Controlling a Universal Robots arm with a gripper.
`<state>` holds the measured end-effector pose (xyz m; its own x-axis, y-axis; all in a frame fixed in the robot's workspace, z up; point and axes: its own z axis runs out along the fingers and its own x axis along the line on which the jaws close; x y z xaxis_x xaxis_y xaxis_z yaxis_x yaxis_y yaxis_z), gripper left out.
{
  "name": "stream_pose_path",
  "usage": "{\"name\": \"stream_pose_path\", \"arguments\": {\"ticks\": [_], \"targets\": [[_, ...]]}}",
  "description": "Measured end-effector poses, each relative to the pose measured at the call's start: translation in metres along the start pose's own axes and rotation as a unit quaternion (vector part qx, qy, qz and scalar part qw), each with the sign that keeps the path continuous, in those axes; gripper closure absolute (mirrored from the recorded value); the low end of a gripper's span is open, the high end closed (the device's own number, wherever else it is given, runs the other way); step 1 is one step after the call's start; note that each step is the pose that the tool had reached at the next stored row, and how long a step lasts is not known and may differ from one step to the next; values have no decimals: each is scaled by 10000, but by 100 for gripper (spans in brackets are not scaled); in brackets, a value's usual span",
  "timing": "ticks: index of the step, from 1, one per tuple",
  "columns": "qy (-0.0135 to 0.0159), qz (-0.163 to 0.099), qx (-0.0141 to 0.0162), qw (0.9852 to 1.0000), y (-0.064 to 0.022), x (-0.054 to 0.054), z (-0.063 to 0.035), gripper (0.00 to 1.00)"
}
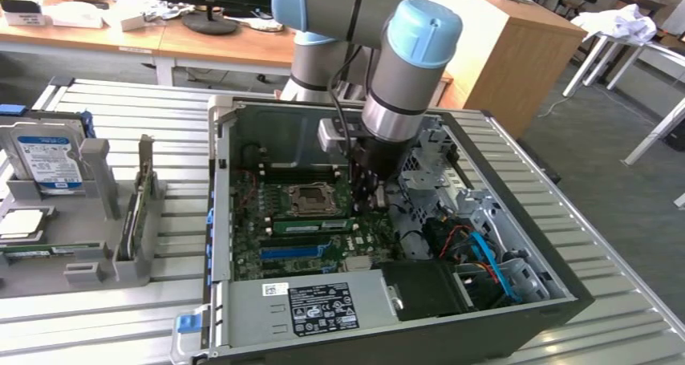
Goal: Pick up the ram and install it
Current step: 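Press down the ram until it locks into place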
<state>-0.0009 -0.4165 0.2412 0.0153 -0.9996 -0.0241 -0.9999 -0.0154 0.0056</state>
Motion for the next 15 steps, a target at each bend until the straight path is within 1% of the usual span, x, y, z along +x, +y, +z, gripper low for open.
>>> {"name": "stream_pose_path", "arguments": {"ticks": [7,15], "targets": [[0,0,1,10000,0,-21,9,89],[-1,0,13,10000,-1,-20,94,89]]}}
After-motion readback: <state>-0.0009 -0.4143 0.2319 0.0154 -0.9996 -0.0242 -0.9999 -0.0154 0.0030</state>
